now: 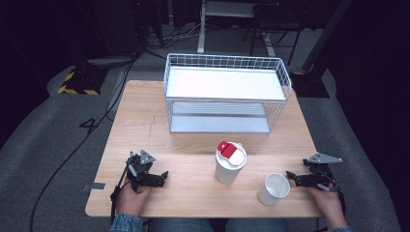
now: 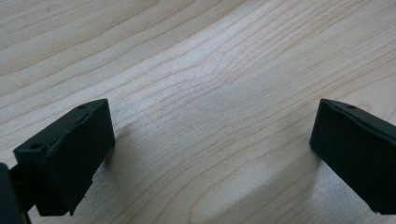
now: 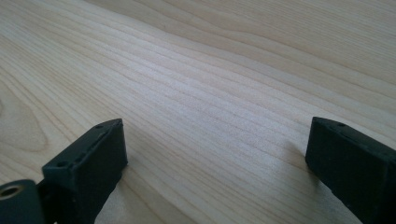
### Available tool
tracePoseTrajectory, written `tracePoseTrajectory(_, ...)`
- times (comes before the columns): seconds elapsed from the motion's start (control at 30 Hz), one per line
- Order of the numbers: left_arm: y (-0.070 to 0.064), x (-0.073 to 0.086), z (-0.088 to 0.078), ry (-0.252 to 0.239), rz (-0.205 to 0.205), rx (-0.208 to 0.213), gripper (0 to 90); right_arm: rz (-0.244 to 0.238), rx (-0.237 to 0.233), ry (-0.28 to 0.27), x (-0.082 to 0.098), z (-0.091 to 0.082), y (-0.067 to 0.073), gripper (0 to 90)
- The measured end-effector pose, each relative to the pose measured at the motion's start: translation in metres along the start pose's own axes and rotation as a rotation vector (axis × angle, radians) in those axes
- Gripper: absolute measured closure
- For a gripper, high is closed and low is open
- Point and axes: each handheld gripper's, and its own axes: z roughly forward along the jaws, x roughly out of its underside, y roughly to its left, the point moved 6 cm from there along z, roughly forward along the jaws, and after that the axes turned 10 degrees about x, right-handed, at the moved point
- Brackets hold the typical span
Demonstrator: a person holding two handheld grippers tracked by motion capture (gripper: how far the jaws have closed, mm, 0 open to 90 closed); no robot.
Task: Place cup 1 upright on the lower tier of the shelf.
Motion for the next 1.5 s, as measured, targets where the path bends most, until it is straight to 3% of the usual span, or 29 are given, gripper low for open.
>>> tracePoseTrajectory(0.23,0.001,-0.002,0.002,-0.004,-0.007,-0.005,0.4,0.008,0.008,0.0,0.0,0.0,0.0,6.5)
tracePoseTrajectory(0.33,0.002,-0.006,0.005,-0.004,-0.009,-0.01,0.4,0.037,0.036,-0.016,0.0,-0.002,-0.003,14.4)
tracePoseTrajectory(0.77,0.002,-0.008,0.006,-0.004,-0.012,-0.012,0.4,0.016,0.02,-0.019,0.001,-0.004,-0.001,13.7)
tracePoseTrajectory(0.9,0.003,-0.008,0.006,-0.004,-0.012,-0.011,0.4,0.009,0.025,-0.06,0.001,-0.008,-0.001,13.8)
tracePoseTrajectory(0.97,0.002,-0.008,0.006,-0.003,-0.015,-0.012,0.4,0.031,0.001,-0.086,0.0,-0.016,-0.001,14.1)
tracePoseTrajectory(1.23,0.003,-0.009,0.007,-0.003,-0.016,-0.024,0.4,0.018,-0.013,-0.115,0.0,-0.038,0.003,14.6)
tracePoseTrajectory(1.5,0.003,-0.009,0.007,-0.003,-0.016,-0.024,0.4,0.007,-0.038,-0.145,0.0,-0.063,0.018,14.7)
